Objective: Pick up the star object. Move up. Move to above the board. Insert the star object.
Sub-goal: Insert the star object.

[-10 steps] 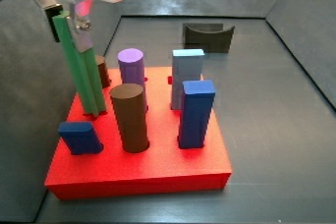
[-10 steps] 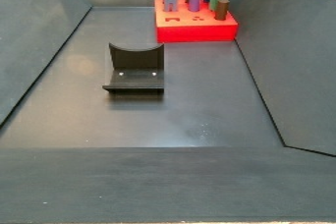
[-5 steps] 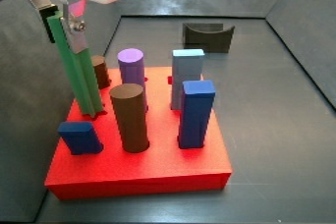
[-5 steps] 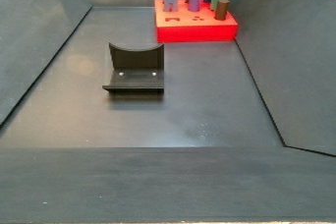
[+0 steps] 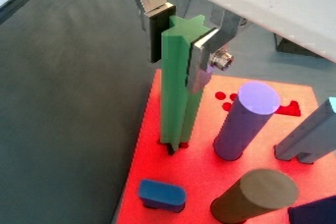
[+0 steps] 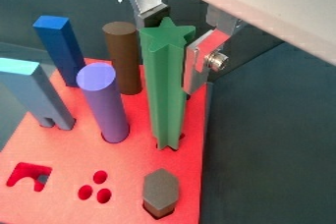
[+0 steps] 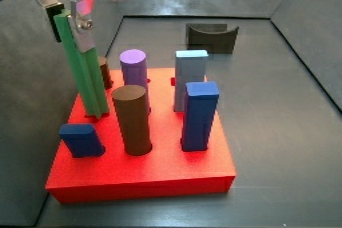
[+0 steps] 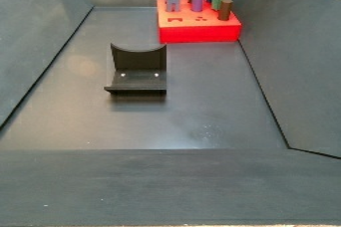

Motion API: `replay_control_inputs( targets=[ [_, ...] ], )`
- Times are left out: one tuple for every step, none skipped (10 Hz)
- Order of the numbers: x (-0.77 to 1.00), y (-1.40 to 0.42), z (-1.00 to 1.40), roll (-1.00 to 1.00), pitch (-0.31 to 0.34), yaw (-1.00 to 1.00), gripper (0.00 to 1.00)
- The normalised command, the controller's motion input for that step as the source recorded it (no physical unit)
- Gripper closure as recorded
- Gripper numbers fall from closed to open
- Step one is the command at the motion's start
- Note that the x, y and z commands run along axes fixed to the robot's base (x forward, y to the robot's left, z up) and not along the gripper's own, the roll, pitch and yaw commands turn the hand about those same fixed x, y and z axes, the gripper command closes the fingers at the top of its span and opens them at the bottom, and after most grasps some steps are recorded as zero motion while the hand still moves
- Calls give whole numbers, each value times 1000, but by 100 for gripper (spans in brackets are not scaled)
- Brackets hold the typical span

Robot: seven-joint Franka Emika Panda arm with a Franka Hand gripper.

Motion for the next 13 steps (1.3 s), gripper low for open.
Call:
replay_control_inputs(
  targets=[
    [-11,-66,0,3,0,0,100],
    [0,-23,0,0,0,0,100],
    [0,-17,0,0,0,0,100],
    [0,-111,0,29,0,0,100],
    [-20,-91,0,16,0,-26,100],
    [0,-34,0,0,0,-11,100],
    [0,3,-23,0,0,0,100],
    [0,0,-17,0,0,0,100],
    [0,0,-34,0,0,0,100],
    [0,0,-63,0,0,0,100],
    [0,0,-43,0,0,0,100],
    [0,-6,-23,1,0,0,100],
    [0,0,-137,13,0,0,100]
  ],
)
